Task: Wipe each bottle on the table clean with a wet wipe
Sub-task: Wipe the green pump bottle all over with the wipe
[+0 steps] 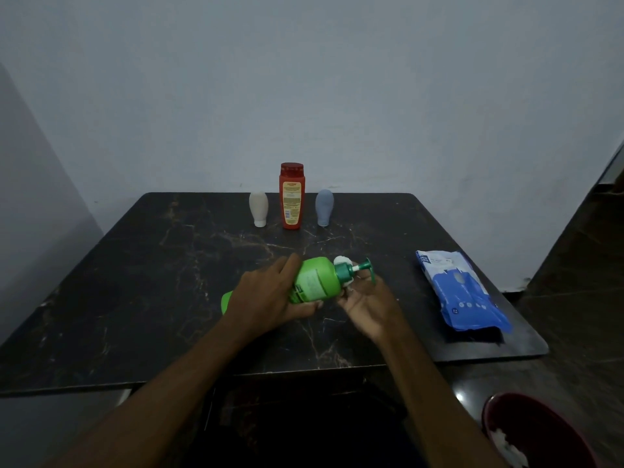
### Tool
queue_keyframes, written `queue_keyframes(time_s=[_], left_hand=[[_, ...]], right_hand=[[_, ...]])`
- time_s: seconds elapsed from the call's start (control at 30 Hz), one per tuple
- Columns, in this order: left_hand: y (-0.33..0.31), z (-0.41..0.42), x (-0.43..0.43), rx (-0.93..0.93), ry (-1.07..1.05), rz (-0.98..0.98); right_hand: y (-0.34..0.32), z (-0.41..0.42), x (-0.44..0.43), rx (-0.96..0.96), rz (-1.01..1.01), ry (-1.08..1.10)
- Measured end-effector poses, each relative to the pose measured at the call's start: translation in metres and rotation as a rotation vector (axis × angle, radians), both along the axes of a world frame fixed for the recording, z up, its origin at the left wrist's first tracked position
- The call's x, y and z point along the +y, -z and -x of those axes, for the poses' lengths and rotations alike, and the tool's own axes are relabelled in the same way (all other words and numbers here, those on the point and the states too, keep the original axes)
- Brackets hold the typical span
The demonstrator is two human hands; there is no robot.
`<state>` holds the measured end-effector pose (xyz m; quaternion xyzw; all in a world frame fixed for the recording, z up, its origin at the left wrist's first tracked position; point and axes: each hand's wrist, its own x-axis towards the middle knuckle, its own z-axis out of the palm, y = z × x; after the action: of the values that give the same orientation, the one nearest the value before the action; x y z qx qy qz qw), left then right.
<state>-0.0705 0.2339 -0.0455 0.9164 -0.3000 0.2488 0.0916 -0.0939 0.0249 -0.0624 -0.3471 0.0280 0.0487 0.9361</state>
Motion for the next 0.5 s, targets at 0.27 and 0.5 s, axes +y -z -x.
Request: queue_keyframes(time_s=[0.27, 0.5], left_hand=[[-0.003, -0.007, 0.018, 0.052, -0.075, 0.064], [0.000, 0.001, 0.031, -0.104, -0.030, 0.183]], right_hand=[[0.003, 0.041, -0.005, 0.093, 0.207, 0.165], [-0.052, 0.052, -0.029, -0.285, 0.784, 0.402]])
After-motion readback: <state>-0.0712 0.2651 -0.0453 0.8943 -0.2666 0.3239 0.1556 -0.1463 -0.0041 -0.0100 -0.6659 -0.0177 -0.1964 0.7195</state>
